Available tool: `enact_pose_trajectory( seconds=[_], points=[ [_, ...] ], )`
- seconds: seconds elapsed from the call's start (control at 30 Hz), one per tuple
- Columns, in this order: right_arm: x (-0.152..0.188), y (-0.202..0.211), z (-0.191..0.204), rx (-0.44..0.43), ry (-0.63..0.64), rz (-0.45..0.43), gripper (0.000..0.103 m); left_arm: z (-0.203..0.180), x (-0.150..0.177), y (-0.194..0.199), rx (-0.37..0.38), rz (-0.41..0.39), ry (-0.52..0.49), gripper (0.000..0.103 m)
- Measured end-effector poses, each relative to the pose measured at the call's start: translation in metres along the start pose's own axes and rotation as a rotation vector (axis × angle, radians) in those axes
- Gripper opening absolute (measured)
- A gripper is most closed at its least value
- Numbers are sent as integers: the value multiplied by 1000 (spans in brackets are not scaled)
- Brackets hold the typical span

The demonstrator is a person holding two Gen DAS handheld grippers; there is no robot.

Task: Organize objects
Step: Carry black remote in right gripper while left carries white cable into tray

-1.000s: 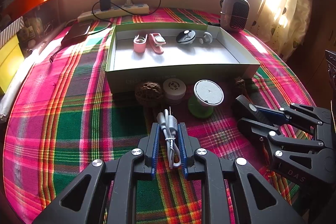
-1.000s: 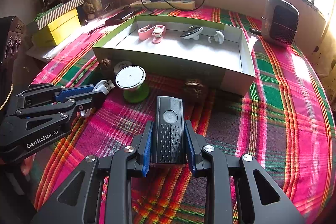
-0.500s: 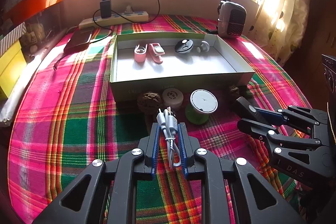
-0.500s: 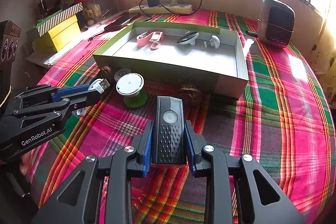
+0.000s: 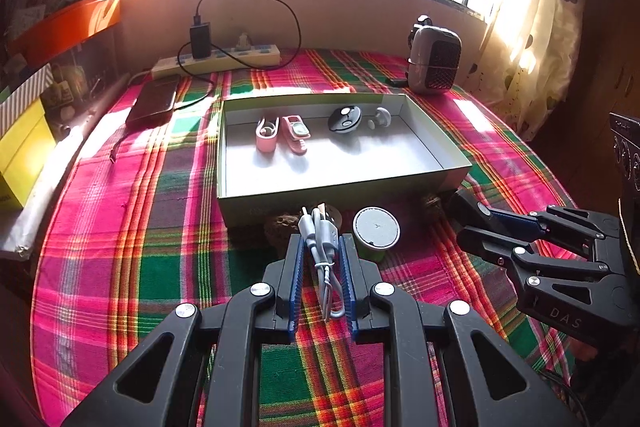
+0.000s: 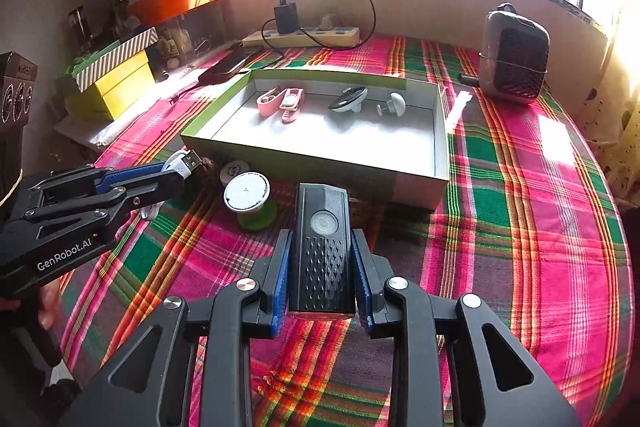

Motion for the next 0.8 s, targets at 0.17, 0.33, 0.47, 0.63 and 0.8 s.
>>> enact_pose_trajectory(
  seconds=[0.17,0.33,0.47,0.63,0.8],
  points=[
    [-9,4,-7,9,-16,-16,29,-1,-12,2,3,-16,-14,16],
    [-21,3,-17,27,-30,-23,29,3,-24,-1,0,-25,-18,16],
    [-31,-1,-25,49,-41,-24,29,8,-33,-7,-6,-28,-14,16],
    [-46,-11,-39,86,-64,-24,29,15,-42,-17,-13,-25,-5,16],
    [-61,-26,-51,121,-77,-16,29,21,-49,-30,-23,-12,-9,16]
  ],
)
Point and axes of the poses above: each gripper's, at about its wrist camera, not at the fingertips, and y roughly against the way its jaws point, z to its left, x to its underside, the point moved 9 cm from there along -y, roughly the way its jaws point, and after that the axes turned 5 degrees about x, right-handed, at the moved point
